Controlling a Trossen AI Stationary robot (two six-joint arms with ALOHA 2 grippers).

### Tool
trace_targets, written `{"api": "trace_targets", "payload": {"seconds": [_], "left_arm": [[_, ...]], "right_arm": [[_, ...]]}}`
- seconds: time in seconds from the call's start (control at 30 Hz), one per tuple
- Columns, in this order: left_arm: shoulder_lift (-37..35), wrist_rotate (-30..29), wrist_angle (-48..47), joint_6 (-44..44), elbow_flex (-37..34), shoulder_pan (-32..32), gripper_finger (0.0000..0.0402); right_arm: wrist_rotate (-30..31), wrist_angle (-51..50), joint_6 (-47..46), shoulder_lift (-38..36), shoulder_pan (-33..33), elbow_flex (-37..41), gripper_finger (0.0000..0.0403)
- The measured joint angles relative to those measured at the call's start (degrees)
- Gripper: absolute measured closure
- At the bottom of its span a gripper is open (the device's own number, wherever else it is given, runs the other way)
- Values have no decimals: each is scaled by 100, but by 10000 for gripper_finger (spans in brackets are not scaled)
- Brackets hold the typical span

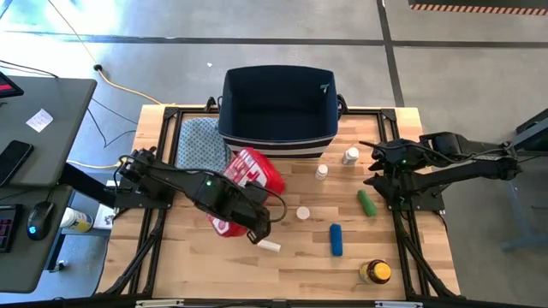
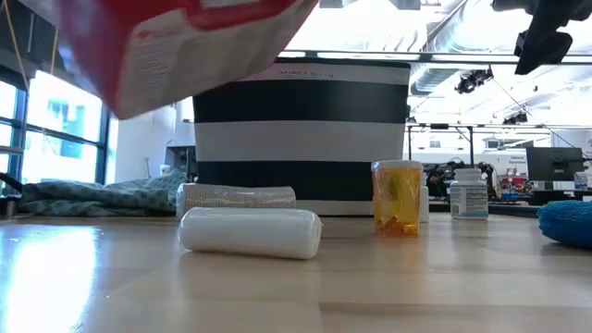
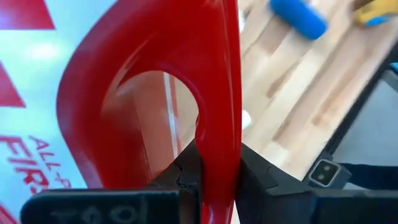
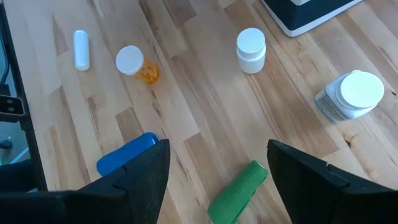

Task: Pick & place medical supplies in basket/bin
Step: Put the red first aid kit box into the blue bin

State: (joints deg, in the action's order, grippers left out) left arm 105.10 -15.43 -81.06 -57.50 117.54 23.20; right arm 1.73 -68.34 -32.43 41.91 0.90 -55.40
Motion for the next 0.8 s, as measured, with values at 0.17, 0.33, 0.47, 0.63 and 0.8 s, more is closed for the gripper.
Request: {"api": "trace_targets", "payload": {"seconds": [0.17, 0.33, 0.47, 0.63, 0.8], "left_arm": [[0, -296, 13, 787, 537, 7, 312], [-2, -735, -49, 1750, 1128, 4, 312], [-4, -1107, -284, 2395, 1655, 1, 312], [-256, -1395, -315, 3325, 1679, -168, 312], [-527, -1465, -312, 4461, 1693, -635, 312]], "right_arm": [[230, 0, -142, 1, -1, 0, 144], [431, 0, -419, 2, -1, 0, 144], [548, 1, -845, 9, -1, 0, 144], [525, 5, -1706, 11, -1, 0, 144], [634, 238, -2463, 43, -1, -2, 144]]}}
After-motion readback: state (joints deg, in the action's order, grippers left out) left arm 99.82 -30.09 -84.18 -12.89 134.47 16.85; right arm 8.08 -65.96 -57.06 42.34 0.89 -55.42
